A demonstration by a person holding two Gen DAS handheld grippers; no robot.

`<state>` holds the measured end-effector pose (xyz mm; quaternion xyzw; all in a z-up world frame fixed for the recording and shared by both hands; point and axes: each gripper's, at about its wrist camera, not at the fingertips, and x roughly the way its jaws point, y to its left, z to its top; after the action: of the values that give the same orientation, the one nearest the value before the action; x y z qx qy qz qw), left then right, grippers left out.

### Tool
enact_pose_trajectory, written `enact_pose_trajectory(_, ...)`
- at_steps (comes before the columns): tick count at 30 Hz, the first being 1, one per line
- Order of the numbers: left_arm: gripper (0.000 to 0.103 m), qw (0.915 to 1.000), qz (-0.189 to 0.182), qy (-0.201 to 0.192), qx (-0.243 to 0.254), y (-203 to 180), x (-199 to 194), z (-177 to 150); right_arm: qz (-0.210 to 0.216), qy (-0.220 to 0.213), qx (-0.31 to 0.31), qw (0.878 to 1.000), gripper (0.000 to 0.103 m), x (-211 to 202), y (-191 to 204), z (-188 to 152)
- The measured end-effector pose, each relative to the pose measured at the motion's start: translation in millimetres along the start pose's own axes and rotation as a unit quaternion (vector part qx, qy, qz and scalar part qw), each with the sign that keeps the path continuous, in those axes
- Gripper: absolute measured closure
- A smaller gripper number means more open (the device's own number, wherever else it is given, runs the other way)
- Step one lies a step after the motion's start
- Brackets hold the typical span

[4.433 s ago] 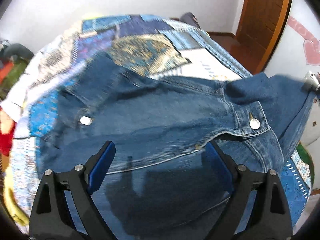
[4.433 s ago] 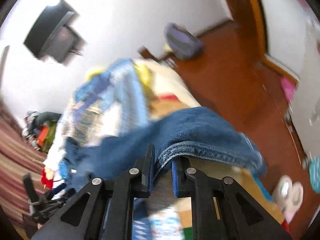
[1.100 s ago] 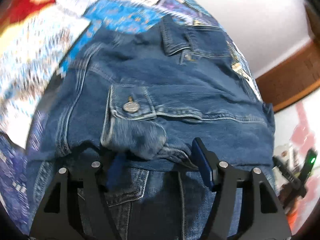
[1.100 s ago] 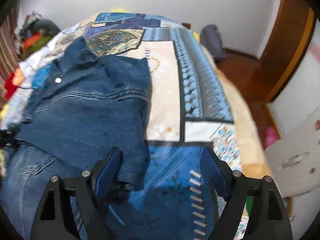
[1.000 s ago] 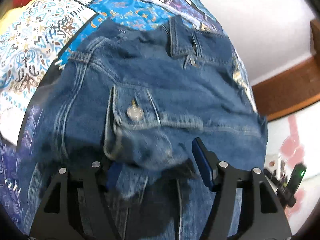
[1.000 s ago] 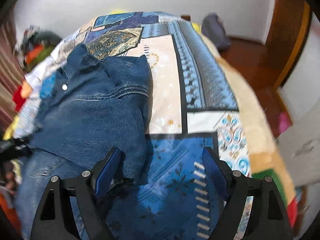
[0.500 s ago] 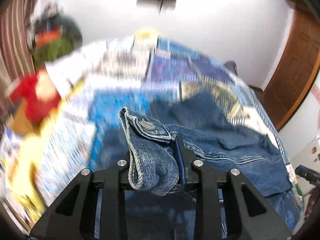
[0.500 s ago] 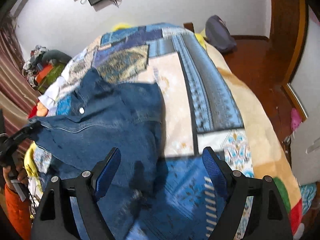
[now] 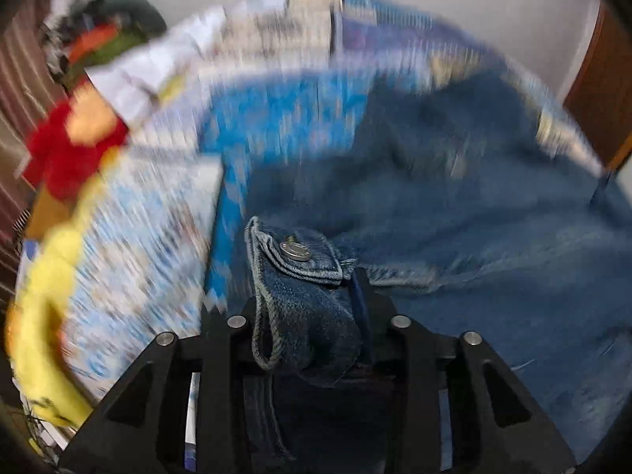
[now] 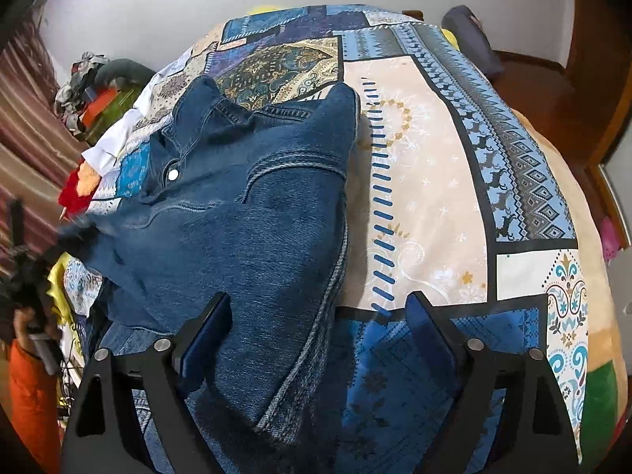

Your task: Fold large clothes

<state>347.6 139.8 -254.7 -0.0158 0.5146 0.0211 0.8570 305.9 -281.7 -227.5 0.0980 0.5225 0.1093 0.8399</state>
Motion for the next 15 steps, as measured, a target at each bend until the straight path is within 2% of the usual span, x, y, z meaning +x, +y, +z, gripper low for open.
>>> enact_pose_trajectory(1, 0.057, 0.9998, -0.001, 0.018, 0.001, 3, 11, -7, -0.001, 0.001, -0.003, 1.000, 0.014, 0, 1, 0)
enact_pose_trajectory(2, 0.049, 0.9997, 0.005, 0.025, 0.002, 4, 16, -13, -0.002, 0.002, -0.006, 1.000, 0.014, 0, 2, 0)
enact_pose_trajectory(3, 0.039, 0.9997, 0.012, 0.020, -0.001, 7, 15, -19, -0.003, 0.003, -0.006, 1.000, 0.014, 1, 2, 1)
enact_pose_trajectory(5, 0.029, 0.9997, 0.018, 0.010, -0.009, 15, 9, -23, -0.006, 0.002, -0.008, 1.000, 0.014, 0, 3, 1)
enact_pose_trajectory(11, 0.026, 0.9978, -0.040, 0.020, -0.049, 49, -23, -33, -0.013, -0.006, -0.011, 1.000, 0.014, -14, 8, 0)
enact_pose_trajectory(15, 0.025, 0.9995, 0.015, -0.004, -0.029, 61, -54, -47, -0.014, -0.018, -0.020, 1.000, 0.014, -33, 11, -8)
